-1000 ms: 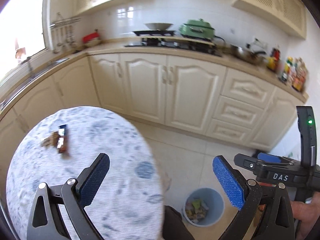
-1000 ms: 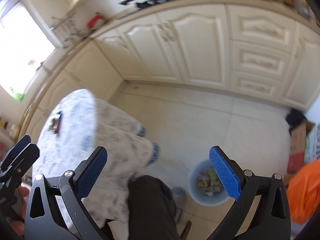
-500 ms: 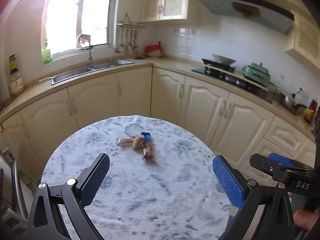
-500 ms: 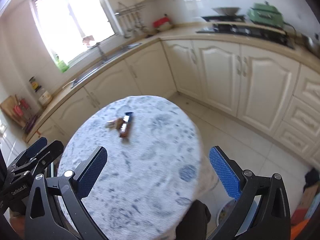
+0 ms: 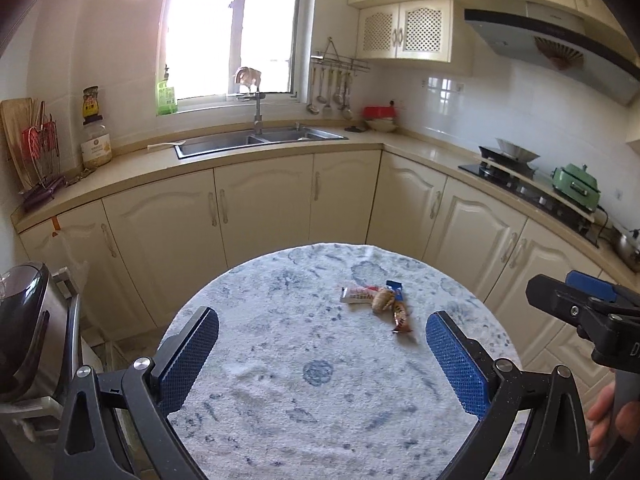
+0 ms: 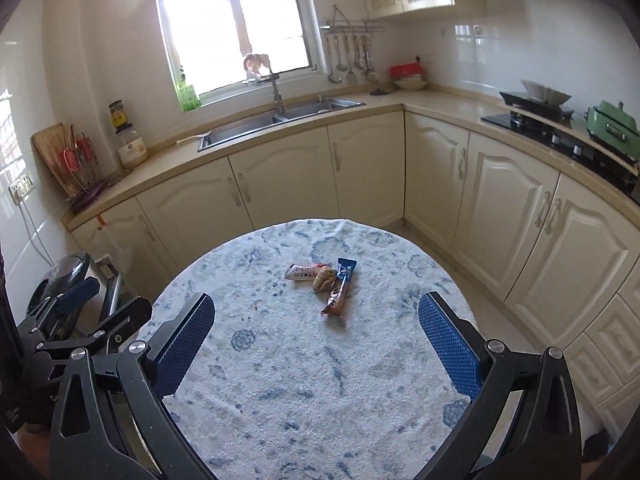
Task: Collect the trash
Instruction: 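Grasp the blue-wrapped chocolate bar with the right tool while the left grasps the peanut shell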
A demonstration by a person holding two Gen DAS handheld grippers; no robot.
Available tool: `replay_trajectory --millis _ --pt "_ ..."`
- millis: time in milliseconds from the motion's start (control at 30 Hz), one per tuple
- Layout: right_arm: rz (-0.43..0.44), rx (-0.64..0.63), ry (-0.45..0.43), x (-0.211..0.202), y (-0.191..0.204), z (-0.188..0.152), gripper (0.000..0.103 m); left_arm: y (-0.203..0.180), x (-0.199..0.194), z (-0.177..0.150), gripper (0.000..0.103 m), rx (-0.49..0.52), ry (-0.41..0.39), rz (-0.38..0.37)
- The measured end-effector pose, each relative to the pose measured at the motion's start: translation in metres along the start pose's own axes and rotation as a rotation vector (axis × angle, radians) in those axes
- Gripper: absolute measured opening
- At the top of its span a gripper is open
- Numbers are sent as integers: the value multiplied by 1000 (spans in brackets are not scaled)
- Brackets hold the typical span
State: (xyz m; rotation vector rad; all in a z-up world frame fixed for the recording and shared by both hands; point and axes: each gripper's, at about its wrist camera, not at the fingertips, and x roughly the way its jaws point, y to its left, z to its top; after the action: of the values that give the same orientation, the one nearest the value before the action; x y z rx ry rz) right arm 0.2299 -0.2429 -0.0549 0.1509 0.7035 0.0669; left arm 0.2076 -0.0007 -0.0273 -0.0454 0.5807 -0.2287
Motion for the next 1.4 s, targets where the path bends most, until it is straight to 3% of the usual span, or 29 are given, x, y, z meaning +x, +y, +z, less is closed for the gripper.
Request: replay_trajectory --millis 233,500,567,800,967,1100,1167,1400 --pt "-41 -20 68 42 -3 -4 103 5 39 6 102 13 32 13" --pt "-88 0 215 131 -31 -20 100 7 120 11 102 23 111 24" --pt "-92 10 250 155 -38 -23 92 7 142 12 102 23 128 31" --pt "-99 8 333 230 -43 -25 79 5 224 16 102 27 194 52" --pt "-116 -22 375 269 -39 -25 60 1 268 19 102 52 219 62" --pt "-133 -82 340 274 -31 -25 44 -1 293 27 102 66 229 55" --pt "-121 -93 330 273 -30 -25 23 -4 302 29 102 76 230 51" --pt "-64 -7 314 252 -56 -29 19 -32 313 24 102 123 226 5"
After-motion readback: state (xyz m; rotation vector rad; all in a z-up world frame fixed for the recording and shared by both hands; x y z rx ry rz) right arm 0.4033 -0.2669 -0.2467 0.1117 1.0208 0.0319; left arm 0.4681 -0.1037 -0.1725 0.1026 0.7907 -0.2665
